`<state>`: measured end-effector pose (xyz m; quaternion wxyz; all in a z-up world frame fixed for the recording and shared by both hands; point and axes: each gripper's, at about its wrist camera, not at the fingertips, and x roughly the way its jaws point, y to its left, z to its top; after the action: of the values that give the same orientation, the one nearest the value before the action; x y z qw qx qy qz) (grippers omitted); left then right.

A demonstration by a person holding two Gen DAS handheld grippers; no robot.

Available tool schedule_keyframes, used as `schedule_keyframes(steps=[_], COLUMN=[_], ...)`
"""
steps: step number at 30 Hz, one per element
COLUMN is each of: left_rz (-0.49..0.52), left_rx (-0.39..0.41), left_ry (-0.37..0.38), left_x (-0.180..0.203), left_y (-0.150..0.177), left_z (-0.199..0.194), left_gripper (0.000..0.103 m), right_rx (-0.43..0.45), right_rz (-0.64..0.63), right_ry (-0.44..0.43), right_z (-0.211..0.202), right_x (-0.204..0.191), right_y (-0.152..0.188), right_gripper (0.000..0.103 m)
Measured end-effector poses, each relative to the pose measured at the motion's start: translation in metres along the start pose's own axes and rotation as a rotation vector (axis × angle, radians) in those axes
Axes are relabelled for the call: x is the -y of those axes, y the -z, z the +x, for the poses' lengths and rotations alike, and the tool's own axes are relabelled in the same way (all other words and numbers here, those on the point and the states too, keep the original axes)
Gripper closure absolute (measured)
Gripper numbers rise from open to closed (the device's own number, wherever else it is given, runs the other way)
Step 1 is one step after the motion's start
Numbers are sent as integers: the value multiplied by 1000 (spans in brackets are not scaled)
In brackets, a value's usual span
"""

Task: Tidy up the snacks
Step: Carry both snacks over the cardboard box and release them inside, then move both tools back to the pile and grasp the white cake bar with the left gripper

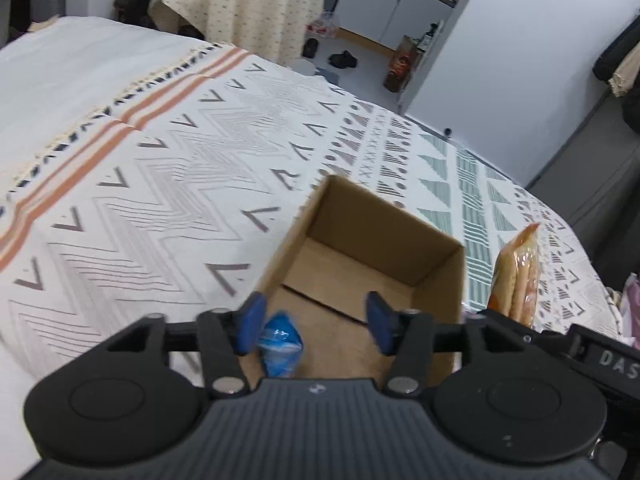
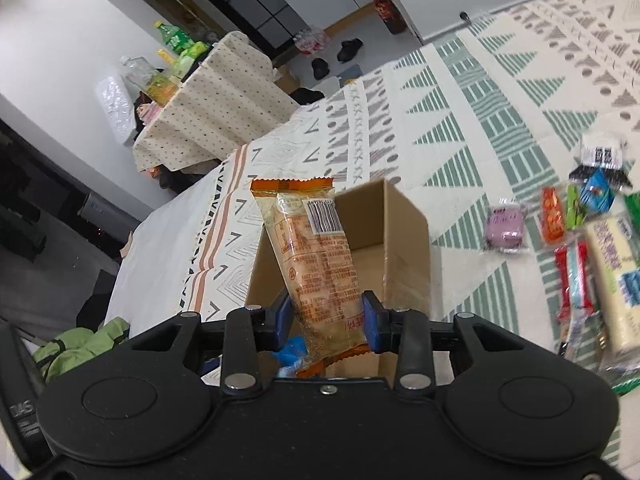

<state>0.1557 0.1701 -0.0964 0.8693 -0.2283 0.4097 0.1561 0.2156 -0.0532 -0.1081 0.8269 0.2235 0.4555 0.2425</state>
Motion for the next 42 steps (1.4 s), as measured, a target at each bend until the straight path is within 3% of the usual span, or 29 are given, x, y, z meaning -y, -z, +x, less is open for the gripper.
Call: schedule_keyframes(steps=[3,6,13,18,21,29,42], left_rz=[-27,-41,-26,2,16,41,105], left_rx=[-9,-23,-61,-53,-39,-2,35], left_ry=[-18,-22,-32,-28,-18,21,75], left_x=[-8,-12,-2,13,23,50,91], left_y=[-1,-2,5,15,22,40,70], left_z=[-3,-6,-13,-22,-31,-56,-105], left_gripper=[29,28,19,6,0,0,0], right_rx=[-3,2,66,115,133,202,236], right_rz=[8,-3,-20,-45,-62,-115,-83], right_ry=[-9,-6,60,112,133,192,198], right_z=[5,2,-29,-56,-70,-113,-183], right_x=[-2,-4,6,19,26,40,72], right_y=[0,0,1,5,7,13,26], right_gripper=[62,41,12,2,0,0,0])
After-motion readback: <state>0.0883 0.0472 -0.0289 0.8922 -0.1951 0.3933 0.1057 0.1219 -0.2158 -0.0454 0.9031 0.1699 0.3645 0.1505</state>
